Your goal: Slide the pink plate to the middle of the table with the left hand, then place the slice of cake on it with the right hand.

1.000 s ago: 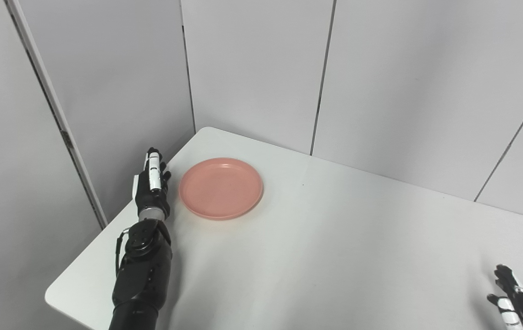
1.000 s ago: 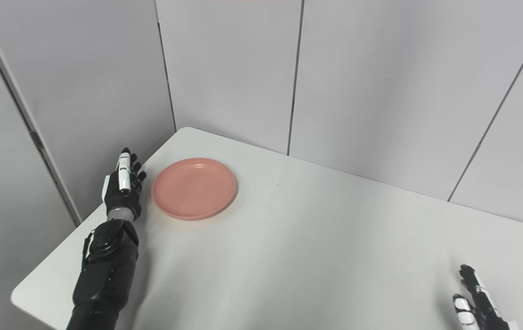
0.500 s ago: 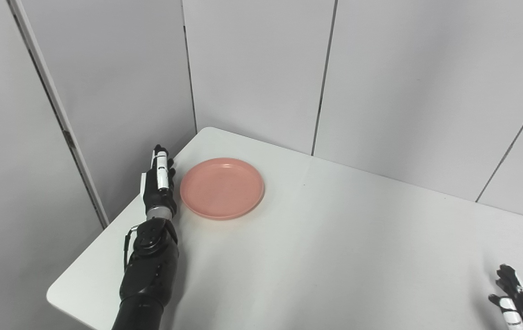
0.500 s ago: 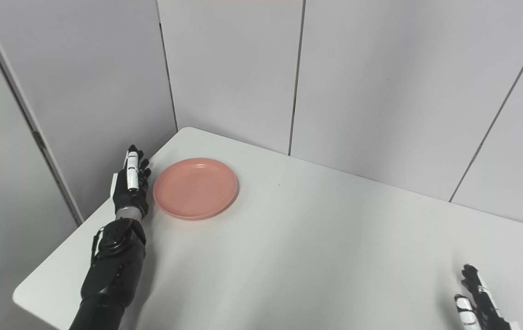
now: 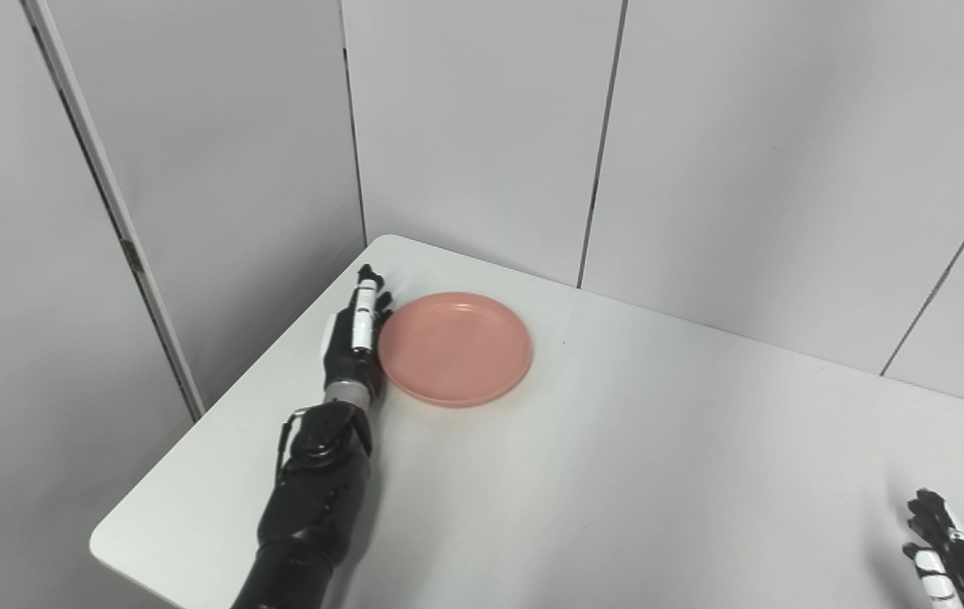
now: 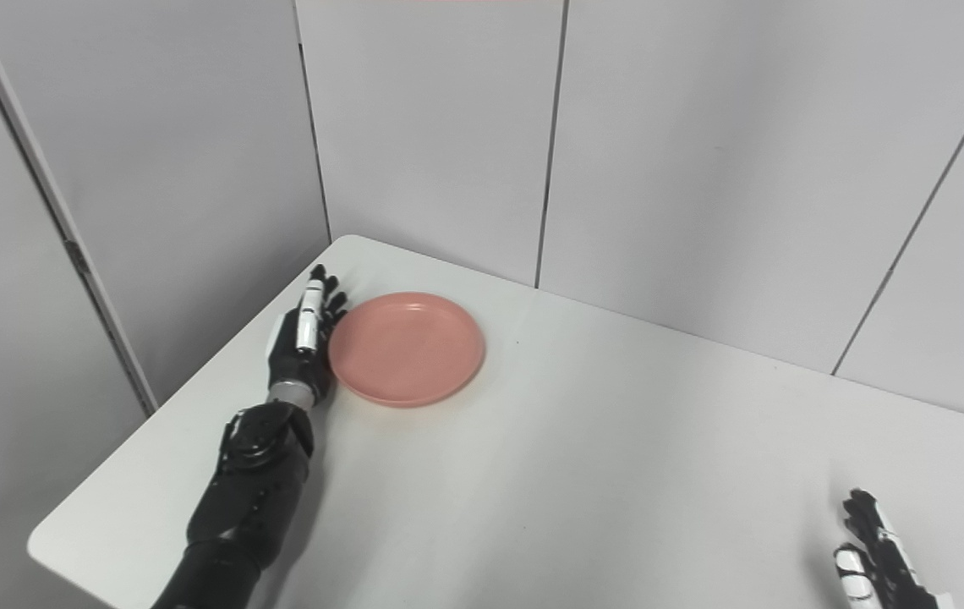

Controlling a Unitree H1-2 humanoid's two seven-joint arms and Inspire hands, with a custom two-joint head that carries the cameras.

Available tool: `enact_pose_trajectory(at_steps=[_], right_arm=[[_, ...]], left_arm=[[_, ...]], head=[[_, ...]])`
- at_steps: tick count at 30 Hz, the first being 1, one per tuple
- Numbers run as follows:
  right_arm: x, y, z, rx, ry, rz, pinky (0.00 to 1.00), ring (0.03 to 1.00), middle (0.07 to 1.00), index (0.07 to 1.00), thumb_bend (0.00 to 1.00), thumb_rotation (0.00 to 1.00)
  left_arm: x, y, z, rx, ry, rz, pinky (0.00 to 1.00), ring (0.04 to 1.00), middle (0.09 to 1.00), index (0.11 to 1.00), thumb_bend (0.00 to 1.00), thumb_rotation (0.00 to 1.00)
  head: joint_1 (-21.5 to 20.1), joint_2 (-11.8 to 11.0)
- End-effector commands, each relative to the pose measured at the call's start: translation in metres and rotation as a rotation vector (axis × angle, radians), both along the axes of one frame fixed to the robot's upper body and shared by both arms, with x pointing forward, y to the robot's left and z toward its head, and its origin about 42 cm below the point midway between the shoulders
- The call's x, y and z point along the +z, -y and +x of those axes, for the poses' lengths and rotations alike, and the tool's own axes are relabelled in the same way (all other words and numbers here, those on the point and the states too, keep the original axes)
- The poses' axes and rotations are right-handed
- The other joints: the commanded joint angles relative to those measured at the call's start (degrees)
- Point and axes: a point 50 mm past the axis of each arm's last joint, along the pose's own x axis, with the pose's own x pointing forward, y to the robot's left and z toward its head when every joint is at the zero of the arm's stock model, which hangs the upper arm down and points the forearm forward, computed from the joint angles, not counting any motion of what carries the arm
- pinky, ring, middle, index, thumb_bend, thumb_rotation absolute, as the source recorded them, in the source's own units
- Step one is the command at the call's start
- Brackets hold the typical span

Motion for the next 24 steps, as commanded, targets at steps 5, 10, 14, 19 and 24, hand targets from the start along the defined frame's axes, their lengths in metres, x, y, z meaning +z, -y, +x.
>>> enact_pose_trajectory(at_steps=[5, 10, 14, 19, 24], right_arm=[[-0.004, -0.001, -0.004, -0.016, -0.034, -0.032, 0.91, 0.922, 0.924, 0.927, 0.30, 1.00], [-0.003, -0.007, -0.006, -0.014, -0.024, -0.021, 0.92, 0.922, 0.922, 0.920, 0.32, 1.00], [-0.005, -0.010, -0.006, -0.005, -0.010, -0.043, 0.90, 0.912, 0.916, 0.914, 0.32, 1.00], [-0.007, -0.013, -0.006, -0.003, 0.010, -0.072, 0.87, 0.898, 0.907, 0.906, 0.35, 1.00], [-0.007, -0.020, -0.008, -0.001, 0.025, -0.084, 0.86, 0.894, 0.902, 0.903, 0.39, 1.00]], left_arm=[[-0.028, 0.055, 0.001, -0.176, -0.146, -0.020, 0.94, 0.951, 0.968, 0.966, 0.35, 1.00], [-0.028, 0.072, -0.004, -0.244, -0.147, -0.011, 0.94, 0.951, 0.966, 0.964, 0.35, 1.00], [-0.023, 0.082, -0.010, -0.292, -0.145, 0.002, 0.94, 0.954, 0.971, 0.969, 0.34, 1.00], [-0.020, 0.094, -0.016, -0.344, -0.150, 0.022, 0.94, 0.949, 0.965, 0.957, 0.34, 1.00], [-0.025, 0.105, -0.022, -0.403, -0.163, 0.052, 0.93, 0.944, 0.961, 0.954, 0.34, 1.00]], head=[[-1.64, 0.66], [-5.05, 1.79], [-7.94, 2.76], [-9.92, 3.47], [-12.97, 4.53]])
